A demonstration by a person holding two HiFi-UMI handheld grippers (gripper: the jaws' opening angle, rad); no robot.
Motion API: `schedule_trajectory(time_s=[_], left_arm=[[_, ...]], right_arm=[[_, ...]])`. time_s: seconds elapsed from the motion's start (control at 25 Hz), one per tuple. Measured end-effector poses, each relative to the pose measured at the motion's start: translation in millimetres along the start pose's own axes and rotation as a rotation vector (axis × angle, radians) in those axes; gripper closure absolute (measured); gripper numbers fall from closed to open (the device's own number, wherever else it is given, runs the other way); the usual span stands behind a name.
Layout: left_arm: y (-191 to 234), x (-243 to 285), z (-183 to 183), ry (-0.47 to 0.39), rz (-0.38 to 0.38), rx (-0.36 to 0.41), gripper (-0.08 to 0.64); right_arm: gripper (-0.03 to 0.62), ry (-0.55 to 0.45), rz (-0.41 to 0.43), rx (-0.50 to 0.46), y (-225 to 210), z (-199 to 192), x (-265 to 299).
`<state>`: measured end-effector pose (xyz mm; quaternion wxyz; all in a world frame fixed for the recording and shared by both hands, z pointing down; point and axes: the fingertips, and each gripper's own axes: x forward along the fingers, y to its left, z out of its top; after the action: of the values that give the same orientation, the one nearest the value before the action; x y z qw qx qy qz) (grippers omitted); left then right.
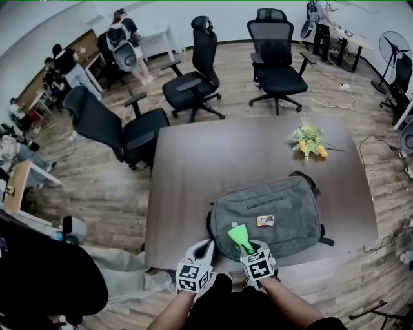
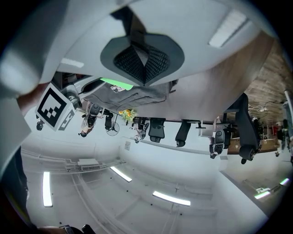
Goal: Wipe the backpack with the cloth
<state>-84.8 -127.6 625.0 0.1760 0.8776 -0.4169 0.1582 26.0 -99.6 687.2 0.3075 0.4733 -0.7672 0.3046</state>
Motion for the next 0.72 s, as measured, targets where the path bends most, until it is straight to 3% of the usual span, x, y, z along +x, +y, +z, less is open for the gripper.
schedule_trajectory(time_s=[0.28,0.72], left_arm=[[-11.5,8.8,3.8,0.0,-0.026,0.018,0.54],[-32.7,22.2,13.9,-0.015,-0.072,0.015,0.54]], right_arm=[[0.491,-0.007,-0.117,-0.028,-43.2,-10.4,-21.2],[0.489,-0.005,-0.283,0.025,-110.7,-16.4,-63.8]])
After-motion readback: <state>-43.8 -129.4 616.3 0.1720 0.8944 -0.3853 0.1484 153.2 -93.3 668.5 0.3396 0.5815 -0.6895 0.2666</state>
